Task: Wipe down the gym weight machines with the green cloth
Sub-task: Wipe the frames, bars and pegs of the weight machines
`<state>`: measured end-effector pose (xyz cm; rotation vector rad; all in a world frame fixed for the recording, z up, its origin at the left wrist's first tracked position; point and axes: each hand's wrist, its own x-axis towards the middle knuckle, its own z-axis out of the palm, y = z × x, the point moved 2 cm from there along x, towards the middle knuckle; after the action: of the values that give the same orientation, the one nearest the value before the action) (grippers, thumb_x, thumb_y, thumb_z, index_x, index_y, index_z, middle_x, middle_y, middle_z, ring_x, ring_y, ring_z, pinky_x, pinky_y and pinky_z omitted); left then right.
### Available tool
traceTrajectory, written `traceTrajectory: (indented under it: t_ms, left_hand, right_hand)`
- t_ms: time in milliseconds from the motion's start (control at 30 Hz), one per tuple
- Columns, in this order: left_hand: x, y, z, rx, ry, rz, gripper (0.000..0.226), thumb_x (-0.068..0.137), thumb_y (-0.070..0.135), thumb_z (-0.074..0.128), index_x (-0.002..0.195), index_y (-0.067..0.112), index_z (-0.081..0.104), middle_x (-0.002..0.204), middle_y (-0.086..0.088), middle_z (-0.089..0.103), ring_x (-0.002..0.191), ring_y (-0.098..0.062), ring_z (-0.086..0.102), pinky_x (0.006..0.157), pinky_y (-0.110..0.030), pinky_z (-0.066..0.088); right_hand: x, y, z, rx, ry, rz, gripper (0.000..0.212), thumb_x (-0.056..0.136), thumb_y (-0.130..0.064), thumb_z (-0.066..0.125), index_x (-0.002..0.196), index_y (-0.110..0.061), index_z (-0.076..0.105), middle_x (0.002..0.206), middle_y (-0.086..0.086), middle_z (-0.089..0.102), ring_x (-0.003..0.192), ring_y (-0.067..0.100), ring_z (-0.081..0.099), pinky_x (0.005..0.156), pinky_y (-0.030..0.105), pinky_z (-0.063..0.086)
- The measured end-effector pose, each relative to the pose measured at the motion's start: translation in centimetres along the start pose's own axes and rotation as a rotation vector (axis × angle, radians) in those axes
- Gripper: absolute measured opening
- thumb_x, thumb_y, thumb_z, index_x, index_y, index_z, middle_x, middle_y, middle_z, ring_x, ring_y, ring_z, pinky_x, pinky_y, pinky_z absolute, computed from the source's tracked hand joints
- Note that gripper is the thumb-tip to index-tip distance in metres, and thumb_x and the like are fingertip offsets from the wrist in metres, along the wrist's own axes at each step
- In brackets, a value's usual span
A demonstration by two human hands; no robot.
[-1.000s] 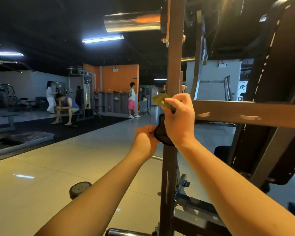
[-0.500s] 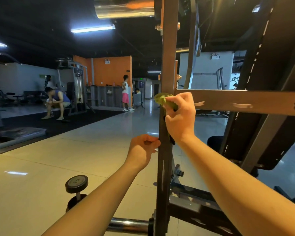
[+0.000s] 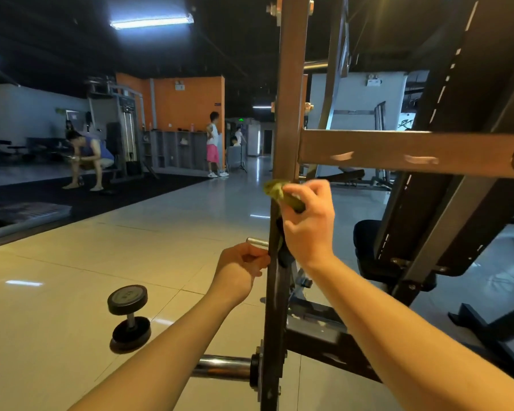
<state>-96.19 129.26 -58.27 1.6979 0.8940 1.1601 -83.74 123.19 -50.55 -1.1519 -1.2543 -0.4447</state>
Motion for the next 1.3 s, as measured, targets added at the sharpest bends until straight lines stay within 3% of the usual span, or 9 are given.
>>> traceTrajectory:
  t_ms: [200,400,500,600,767,867,1000,1133,1300]
  left_hand:
    - [0.2,-1.8,-0.1,0.060,-0.028,-0.029,0.004,0.093,0.024,0.074,0.095,0.021,0.075,0.089,0.007,0.075,0.083,-0.015,0.070,0.076,-0.030,0.060]
    - [-0.3,-3.2,0.0,0.079,-0.055,-0.055,0.008,0.092,0.025,0.075,0.094,0.017,0.073,0.087,0.003,0.073,0.079,-0.016,0.070,0.068,-0.025,0.056]
    - [-0.4,-3.5,0.1,0.044,-0.085,-0.064,0.004,0.092,0.021,0.075,0.094,0.018,0.075,0.089,0.003,0.074,0.082,-0.017,0.070,0.068,-0.023,0.057]
    - [-0.7,-3.7,0.3,0.049,-0.084,-0.110,0.003,0.093,0.021,0.073,0.094,0.019,0.071,0.089,0.006,0.071,0.078,-0.010,0.066,0.048,-0.007,0.045]
    - [-0.4,-5.2,0.4,0.040,-0.102,-0.054,0.002,0.092,0.016,0.074,0.095,0.015,0.074,0.090,0.002,0.072,0.079,-0.017,0.068,0.053,-0.007,0.047]
    - [-0.9,-6.3,0.1,0.026,-0.128,-0.016,0.007,0.093,0.014,0.074,0.097,0.009,0.075,0.091,-0.003,0.073,0.072,-0.007,0.067,0.056,-0.008,0.048]
    - [-1.3,-7.4,0.2,0.066,-0.144,-0.021,0.007,0.091,0.019,0.076,0.093,0.014,0.073,0.086,-0.002,0.072,0.062,-0.003,0.065,0.057,-0.012,0.050]
    - [-1.6,-7.5,0.4,0.041,-0.135,-0.033,0.007,0.092,0.020,0.075,0.096,0.014,0.075,0.088,0.001,0.074,0.066,-0.004,0.066,0.059,-0.010,0.048]
    - [-1.0,-8.1,0.6,0.053,-0.137,-0.072,0.004,0.091,0.024,0.076,0.093,0.023,0.073,0.090,0.007,0.072,0.086,-0.013,0.068,0.077,-0.025,0.052]
  right_hand:
    - [-3.8,1.5,0.6,-0.027,0.047,-0.119,0.020,0.087,0.003,0.075,0.105,-0.004,0.072,0.112,-0.005,0.050,0.100,0.004,0.053,0.084,0.007,0.049]
    - [-12.5,4.1,1.0,0.067,-0.113,0.287,0.036,0.088,-0.003,0.075,0.087,-0.038,0.066,0.109,-0.020,0.050,0.099,0.012,0.061,0.085,0.017,0.056]
    - [-8.4,2.6,0.9,0.057,-0.093,0.223,0.022,0.089,-0.003,0.073,0.093,-0.024,0.072,0.106,-0.003,0.056,0.095,0.007,0.061,0.082,0.012,0.052]
    - [-3.0,0.4,0.6,0.004,0.030,0.080,0.019,0.088,-0.003,0.074,0.106,-0.008,0.074,0.108,0.004,0.053,0.097,0.004,0.053,0.084,0.006,0.046]
    - [-5.9,1.6,0.4,-0.060,0.005,-0.016,0.020,0.086,0.005,0.073,0.105,-0.003,0.073,0.109,-0.012,0.052,0.096,0.001,0.054,0.084,0.011,0.050]
    - [-12.0,3.8,0.9,0.082,-0.083,0.247,0.014,0.090,0.008,0.068,0.102,0.000,0.068,0.103,-0.032,0.055,0.099,0.000,0.062,0.084,0.018,0.055]
    - [-16.0,4.4,1.2,0.271,-0.090,0.691,0.013,0.091,0.002,0.070,0.100,0.000,0.061,0.087,-0.016,0.063,0.090,0.013,0.068,0.081,0.028,0.058]
    - [-11.1,1.3,0.2,-0.006,-0.084,0.419,0.006,0.092,0.001,0.069,0.093,-0.005,0.070,0.093,-0.015,0.051,0.089,-0.015,0.055,0.076,0.004,0.046]
    - [-6.6,0.7,0.9,-0.153,0.003,0.067,0.015,0.090,-0.013,0.078,0.100,-0.004,0.075,0.109,0.002,0.053,0.096,0.005,0.051,0.084,0.009,0.047]
